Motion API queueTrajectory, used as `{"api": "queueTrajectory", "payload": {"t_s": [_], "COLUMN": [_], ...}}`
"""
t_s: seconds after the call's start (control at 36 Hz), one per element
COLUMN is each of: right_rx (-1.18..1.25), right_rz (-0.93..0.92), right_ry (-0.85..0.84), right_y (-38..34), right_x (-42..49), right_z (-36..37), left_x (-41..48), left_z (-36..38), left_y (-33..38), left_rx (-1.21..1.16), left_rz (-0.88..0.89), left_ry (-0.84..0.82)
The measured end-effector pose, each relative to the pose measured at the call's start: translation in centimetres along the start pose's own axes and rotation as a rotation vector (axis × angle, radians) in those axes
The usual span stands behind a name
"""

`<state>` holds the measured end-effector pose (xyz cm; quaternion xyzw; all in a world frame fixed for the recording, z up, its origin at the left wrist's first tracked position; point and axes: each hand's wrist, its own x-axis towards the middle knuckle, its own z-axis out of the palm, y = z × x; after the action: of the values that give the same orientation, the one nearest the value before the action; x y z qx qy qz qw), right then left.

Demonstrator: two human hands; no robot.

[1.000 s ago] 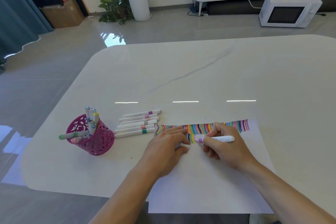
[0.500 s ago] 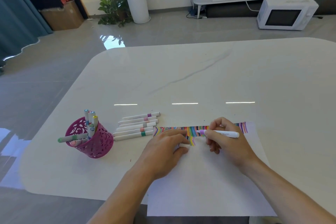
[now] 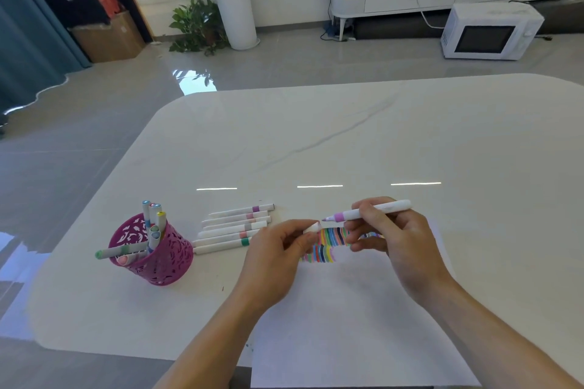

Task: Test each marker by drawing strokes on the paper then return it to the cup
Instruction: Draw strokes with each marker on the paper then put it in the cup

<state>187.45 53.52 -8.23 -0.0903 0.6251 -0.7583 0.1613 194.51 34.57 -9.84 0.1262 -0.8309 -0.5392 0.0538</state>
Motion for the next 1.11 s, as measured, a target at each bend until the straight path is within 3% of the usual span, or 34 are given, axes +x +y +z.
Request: {"api": "queueTrajectory", "payload": {"t_s": [0.39, 0.86, 1.11], "right_rx": [-0.069, 0.108, 0.125], "right_rz": [0.056, 0.054, 0.072], "right_ry": [-0.051, -0.093, -0.083], "right_y": [1.2, 0.5, 0.8], "right_x": [-0.2, -0.5, -0.9], "right_z": [0.3, 0.9, 1.0], "left_x": [-0.3, -1.4, -1.5], "left_z": [0.3, 0.5, 0.8], "left_y": [0.3, 1.6, 1.5], "left_rx": [-0.088, -0.035, 0.020], "left_rz": [-0.019, 0.142, 0.160], "left_ry": [-0.029, 0.114, 0.093]}}
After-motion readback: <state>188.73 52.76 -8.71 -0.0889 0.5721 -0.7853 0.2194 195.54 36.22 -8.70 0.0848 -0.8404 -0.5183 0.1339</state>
